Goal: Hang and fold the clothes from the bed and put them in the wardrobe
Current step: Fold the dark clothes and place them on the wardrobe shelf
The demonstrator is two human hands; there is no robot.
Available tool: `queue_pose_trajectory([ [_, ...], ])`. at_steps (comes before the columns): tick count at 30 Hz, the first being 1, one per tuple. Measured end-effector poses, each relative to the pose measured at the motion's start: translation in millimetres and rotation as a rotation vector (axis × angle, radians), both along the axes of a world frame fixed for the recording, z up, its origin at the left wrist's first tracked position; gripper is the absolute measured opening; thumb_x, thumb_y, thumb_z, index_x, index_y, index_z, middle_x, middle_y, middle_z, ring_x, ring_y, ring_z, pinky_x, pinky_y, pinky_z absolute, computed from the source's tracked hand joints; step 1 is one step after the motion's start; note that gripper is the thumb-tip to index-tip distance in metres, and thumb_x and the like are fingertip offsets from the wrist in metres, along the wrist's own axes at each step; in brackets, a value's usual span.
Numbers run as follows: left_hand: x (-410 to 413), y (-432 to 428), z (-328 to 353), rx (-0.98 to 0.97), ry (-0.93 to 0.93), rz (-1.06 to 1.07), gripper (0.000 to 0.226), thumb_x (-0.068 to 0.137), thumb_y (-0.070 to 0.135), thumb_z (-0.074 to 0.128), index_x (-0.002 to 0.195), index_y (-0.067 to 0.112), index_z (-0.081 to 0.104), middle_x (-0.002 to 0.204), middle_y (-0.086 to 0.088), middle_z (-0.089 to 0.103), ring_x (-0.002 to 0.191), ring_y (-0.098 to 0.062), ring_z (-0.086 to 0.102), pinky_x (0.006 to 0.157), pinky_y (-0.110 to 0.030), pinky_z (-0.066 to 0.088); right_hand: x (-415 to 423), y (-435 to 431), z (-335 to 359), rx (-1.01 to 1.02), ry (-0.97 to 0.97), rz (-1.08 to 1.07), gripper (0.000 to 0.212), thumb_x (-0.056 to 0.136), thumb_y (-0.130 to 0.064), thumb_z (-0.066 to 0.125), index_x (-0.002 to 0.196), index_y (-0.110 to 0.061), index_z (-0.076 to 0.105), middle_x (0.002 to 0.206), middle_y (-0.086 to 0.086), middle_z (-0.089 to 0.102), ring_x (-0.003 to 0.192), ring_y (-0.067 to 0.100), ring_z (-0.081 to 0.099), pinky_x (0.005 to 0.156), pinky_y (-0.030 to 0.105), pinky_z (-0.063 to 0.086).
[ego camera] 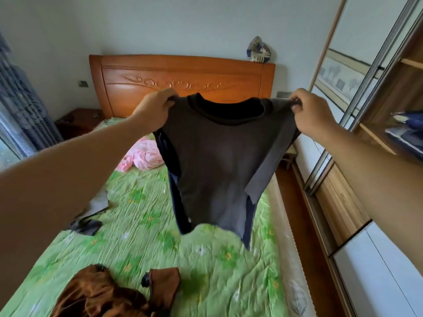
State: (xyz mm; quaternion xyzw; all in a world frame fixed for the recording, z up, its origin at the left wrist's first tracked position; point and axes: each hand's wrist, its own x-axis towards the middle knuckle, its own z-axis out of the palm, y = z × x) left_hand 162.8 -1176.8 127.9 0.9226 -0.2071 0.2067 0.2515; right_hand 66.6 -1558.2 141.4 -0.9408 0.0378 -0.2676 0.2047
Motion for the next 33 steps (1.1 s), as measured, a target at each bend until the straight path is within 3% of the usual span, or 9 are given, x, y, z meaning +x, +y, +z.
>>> queue_pose_trajectory([
  [4,-26,-5,-4,0.025,-0.034,-0.038,0.026,0.095,0.001,0.046,0.109,0.013,0.063,0.106,-0.006,0.055,0.094,-0.022,0.048,0.08,-0.031,0.036,-27,0,-1,-0.031,-0.019,0.031,0.018,0.102,-0.008,0.048,0.116,-0.013,0.058,0.115,0.011,0.062,0.106,0.032,0.058,0.081,0.032,0.039],
  [7,-64,-5,-39,0.058,0.052,-0.069,0.022,0.1,0.007,0.046,0.105,0.018,0.065,0.102,-0.002,0.057,0.092,-0.022,0.054,0.079,-0.036,0.047,-60,6,-33,-0.055,0.054,0.046,0.017,0.1,-0.009,0.048,0.109,-0.021,0.057,0.108,0.004,0.062,0.098,0.024,0.059,0.082,0.037,0.05],
  [11,-124,-5,-109,0.14,0.238,-0.133,0.013,0.1,0.017,0.053,0.097,0.021,0.065,0.098,0.002,0.055,0.076,-0.019,0.06,0.062,-0.035,0.059,-105,13,-105,-0.175,0.265,0.038,0.018,0.096,-0.013,0.05,0.102,-0.028,0.06,0.106,0.002,0.066,0.094,0.028,0.062,0.083,0.042,0.052],
  [15,-177,-6,-203,0.294,0.388,-0.168,0.015,0.097,0.017,0.056,0.1,0.025,0.068,0.093,0.001,0.058,0.076,-0.021,0.057,0.063,-0.033,0.05,-151,20,-199,-0.31,0.544,0.08,0.016,0.095,-0.016,0.053,0.101,-0.03,0.059,0.111,-0.002,0.063,0.107,0.026,0.059,0.088,0.042,0.048],
  [18,-217,-2,-270,0.428,0.49,-0.161,0.022,0.093,0.014,0.054,0.102,0.031,0.066,0.095,0.003,0.059,0.073,-0.018,0.055,0.06,-0.029,0.045,-189,24,-265,-0.343,0.665,0.102,0.02,0.092,-0.013,0.054,0.099,-0.03,0.06,0.107,-0.006,0.063,0.102,0.023,0.06,0.079,0.035,0.046],
  [21,-257,3,-338,0.509,0.612,-0.226,0.023,0.087,0.016,0.057,0.103,0.031,0.064,0.099,0.005,0.058,0.092,-0.024,0.061,0.073,-0.033,0.049,-230,29,-332,-0.331,0.839,0.124,0.026,0.09,-0.008,0.05,0.099,-0.029,0.06,0.101,-0.006,0.058,0.094,0.023,0.057,0.072,0.034,0.034],
  [24,-300,11,-402,0.585,0.736,-0.295,0.029,0.088,0.016,0.05,0.108,0.033,0.062,0.109,0.002,0.059,0.105,-0.026,0.059,0.085,-0.038,0.049,-274,39,-393,-0.341,1.033,0.125,0.03,0.089,-0.005,0.046,0.096,-0.032,0.057,0.104,-0.004,0.059,0.082,0.021,0.048,0.071,0.034,0.036],
  [28,-353,15,-471,0.719,0.824,-0.358,0.038,0.089,0.009,0.048,0.116,0.033,0.058,0.11,0.001,0.052,0.107,-0.024,0.056,0.076,-0.035,0.038,-326,51,-459,-0.378,1.241,0.182,0.033,0.086,0.0,0.046,0.094,-0.031,0.052,0.111,-0.003,0.056,0.086,0.022,0.052,0.078,0.037,0.046],
  [33,-402,19,-529,0.78,0.877,-0.417,0.036,0.094,0.011,0.043,0.118,0.035,0.054,0.109,0.004,0.052,0.103,-0.023,0.057,0.087,-0.038,0.045,-375,61,-520,-0.394,1.384,0.21,0.033,0.088,-0.001,0.045,0.102,-0.028,0.057,0.109,-0.002,0.054,0.099,0.024,0.058,0.088,0.04,0.046],
])
